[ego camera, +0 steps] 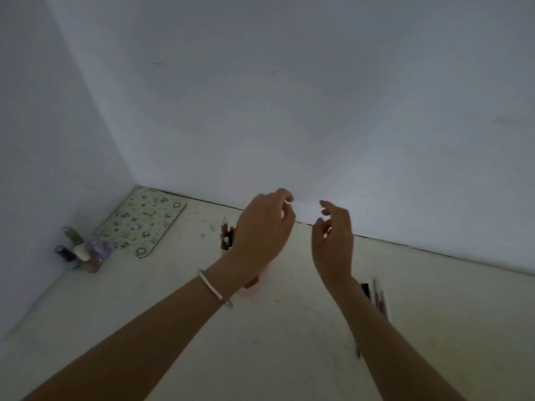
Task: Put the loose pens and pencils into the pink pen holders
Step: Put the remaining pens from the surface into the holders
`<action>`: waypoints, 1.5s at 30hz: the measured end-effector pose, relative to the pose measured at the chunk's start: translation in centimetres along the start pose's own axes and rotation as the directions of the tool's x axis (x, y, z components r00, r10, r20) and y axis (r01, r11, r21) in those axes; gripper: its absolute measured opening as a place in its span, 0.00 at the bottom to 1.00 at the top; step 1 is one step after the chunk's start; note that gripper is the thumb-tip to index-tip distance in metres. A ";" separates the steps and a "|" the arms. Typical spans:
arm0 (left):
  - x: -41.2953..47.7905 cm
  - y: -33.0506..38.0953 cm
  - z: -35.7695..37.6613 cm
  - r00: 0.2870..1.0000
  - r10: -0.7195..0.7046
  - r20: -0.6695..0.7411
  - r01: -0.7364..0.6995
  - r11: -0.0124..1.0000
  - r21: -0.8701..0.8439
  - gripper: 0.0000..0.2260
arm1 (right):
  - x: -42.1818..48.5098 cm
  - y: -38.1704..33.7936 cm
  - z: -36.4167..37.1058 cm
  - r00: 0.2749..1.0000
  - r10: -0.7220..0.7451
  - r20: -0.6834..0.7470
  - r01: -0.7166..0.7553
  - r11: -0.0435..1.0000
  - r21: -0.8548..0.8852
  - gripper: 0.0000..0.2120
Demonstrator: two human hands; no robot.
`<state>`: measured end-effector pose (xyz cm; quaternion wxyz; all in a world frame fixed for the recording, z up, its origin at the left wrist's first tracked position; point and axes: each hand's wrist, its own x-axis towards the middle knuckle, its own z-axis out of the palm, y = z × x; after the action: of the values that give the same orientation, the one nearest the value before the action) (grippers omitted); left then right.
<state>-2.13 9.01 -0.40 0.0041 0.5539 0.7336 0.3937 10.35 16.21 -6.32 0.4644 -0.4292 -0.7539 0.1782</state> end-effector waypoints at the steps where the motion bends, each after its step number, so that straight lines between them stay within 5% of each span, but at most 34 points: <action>1: -0.4 1.1 1.4 0.999 0.002 0.041 -0.001 1.000 -0.026 0.08 | 0.8 0.6 -1.3 0.997 0.066 -0.041 -0.065 0.998 0.021 0.16; 4: -2.2 4.0 7.3 0.958 -0.110 0.264 0.128 0.990 -0.054 0.07 | 1.9 3.3 -5.5 0.973 0.217 -0.080 -0.215 0.976 0.030 0.17; 9: -7.5 5.8 17.0 0.659 -0.342 0.670 0.352 0.927 0.128 0.10 | -0.5 8.0 -10.7 0.934 0.345 -0.090 -0.348 0.937 -0.018 0.17; 11: -9.3 6.5 19.3 0.617 -0.367 0.696 0.332 0.923 0.192 0.11 | -1.8 9.6 -11.9 0.927 0.364 -0.092 -0.369 0.928 -0.047 0.16; 17: -10.7 7.8 21.8 0.643 -0.409 0.647 0.293 0.913 0.286 0.08 | -4.3 12.4 -13.4 0.912 0.403 -0.078 -0.410 0.905 -0.111 0.15; 25: -10.0 7.1 22.0 0.526 -0.546 0.652 0.562 0.799 0.215 0.11 | -5.3 12.5 -12.6 0.892 0.451 -0.038 -0.453 0.886 -0.104 0.13; 28: -7.7 6.3 19.9 0.587 -0.536 0.607 0.586 0.798 0.137 0.14 | -5.3 12.8 -12.1 0.883 0.469 -0.015 -0.467 0.874 -0.132 0.12; 32: -1.8 5.9 13.7 0.823 -0.408 0.396 0.492 0.860 -0.136 0.04 | -5.8 12.6 -9.7 0.831 0.531 0.163 -0.479 0.834 -0.275 0.09; 35: 1.6 5.6 8.1 0.928 -0.303 0.217 0.356 0.892 -0.278 0.02 | -6.5 11.7 -7.3 0.778 0.544 0.313 -0.388 0.809 -0.441 0.12; 37: 2.6 5.1 5.0 0.955 -0.264 0.132 0.295 0.887 -0.354 0.08 | -7.3 11.4 -6.0 0.723 0.554 0.413 -0.279 0.781 -0.559 0.18; 40: 3.0 3.2 1.0 0.980 -0.186 0.067 0.197 0.888 -0.416 0.32 | -8.6 10.7 -4.3 0.631 0.589 0.505 -0.142 0.728 -0.671 0.26; 42: 3.1 1.3 -0.9 0.989 -0.143 0.036 0.146 0.914 -0.378 0.38 | -8.1 9.7 -3.7 0.613 0.594 0.521 -0.184 0.749 -0.637 0.29; 45: 2.9 -1.9 -2.9 0.992 -0.124 0.037 0.129 0.959 -0.252 0.31 | -5.5 6.6 -2.7 0.757 0.480 0.444 -0.331 0.867 -0.372 0.30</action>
<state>-6.07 9.62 1.77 0.1079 0.5048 0.7110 0.4775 16.90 15.16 -12.36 0.1281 -0.5779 -0.7556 0.2804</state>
